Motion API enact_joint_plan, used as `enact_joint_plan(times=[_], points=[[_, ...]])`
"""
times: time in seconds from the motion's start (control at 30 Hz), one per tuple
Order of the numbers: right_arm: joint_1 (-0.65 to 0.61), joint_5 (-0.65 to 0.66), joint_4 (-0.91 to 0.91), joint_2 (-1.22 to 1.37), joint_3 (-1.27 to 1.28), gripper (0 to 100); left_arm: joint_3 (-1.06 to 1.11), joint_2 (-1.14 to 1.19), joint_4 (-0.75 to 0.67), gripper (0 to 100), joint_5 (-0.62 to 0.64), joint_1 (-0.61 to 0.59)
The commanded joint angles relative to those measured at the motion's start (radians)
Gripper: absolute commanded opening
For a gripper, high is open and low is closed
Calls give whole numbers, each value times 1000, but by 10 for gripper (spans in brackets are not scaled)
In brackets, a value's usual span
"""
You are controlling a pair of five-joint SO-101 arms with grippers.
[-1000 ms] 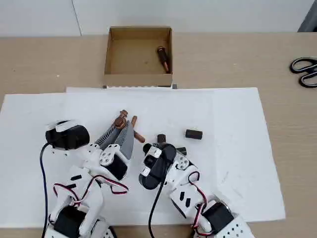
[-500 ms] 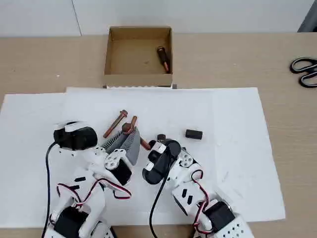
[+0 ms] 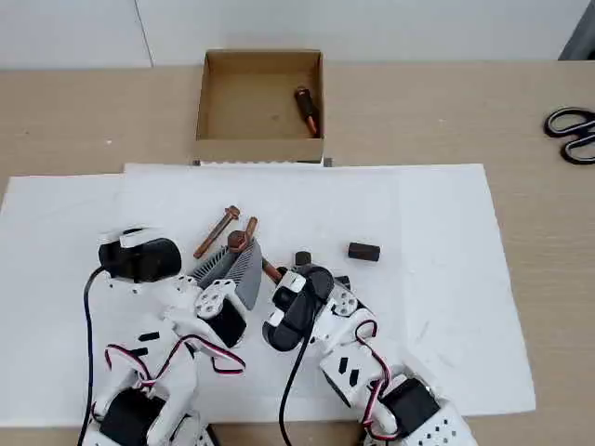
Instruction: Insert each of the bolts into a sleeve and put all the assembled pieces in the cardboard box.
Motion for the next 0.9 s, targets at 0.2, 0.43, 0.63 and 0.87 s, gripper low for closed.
enact_joint_plan(times=[0.2,0.43,0.63,0.87], points=[[-16,9,-28,-16,9,2,-28,-12,-9,6,6,11],[-27,9,-28,-16,-2,2,22,-12,-11,6,5,12],[-22,9,-101,-13,3,2,31,-12,46,6,2,26],[-24,63,-140,-13,6,2,33,-12,160,6,-20,89]])
